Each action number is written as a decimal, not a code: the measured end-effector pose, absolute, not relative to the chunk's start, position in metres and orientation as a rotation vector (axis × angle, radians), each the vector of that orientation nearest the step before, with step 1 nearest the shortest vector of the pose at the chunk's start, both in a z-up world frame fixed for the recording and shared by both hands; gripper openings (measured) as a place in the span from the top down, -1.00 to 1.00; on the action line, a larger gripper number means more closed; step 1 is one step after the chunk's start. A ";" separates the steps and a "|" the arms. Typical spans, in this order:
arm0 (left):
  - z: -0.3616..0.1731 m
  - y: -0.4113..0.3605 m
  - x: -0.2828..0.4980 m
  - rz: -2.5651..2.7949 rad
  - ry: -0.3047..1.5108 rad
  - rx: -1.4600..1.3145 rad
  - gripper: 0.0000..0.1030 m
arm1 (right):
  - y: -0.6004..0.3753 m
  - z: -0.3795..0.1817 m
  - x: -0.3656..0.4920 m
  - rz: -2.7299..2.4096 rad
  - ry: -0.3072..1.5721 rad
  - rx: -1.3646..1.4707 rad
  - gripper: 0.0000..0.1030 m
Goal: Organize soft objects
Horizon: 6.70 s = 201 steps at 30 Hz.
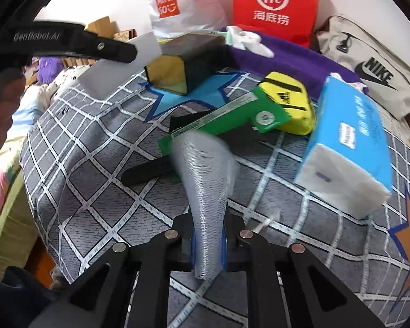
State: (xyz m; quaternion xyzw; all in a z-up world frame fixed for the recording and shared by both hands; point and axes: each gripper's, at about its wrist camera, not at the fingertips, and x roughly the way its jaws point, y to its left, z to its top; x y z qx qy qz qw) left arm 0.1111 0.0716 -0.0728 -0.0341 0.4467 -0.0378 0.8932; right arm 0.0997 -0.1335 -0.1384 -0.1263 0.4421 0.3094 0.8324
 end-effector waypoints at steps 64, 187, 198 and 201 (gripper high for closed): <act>-0.048 0.082 0.308 -0.092 0.924 -0.150 0.09 | -0.178 -0.092 0.375 0.513 0.995 -0.120 0.74; -0.151 0.012 0.171 -0.351 1.087 0.066 0.73 | -0.206 -0.067 0.219 0.386 1.000 -0.086 -0.40; -0.138 0.027 0.169 -0.329 1.051 0.033 0.91 | -0.200 -0.069 0.210 0.411 1.005 -0.087 -0.40; -0.131 0.035 0.164 -0.320 1.039 0.012 0.91 | -0.195 -0.069 0.206 0.429 1.003 -0.090 -0.40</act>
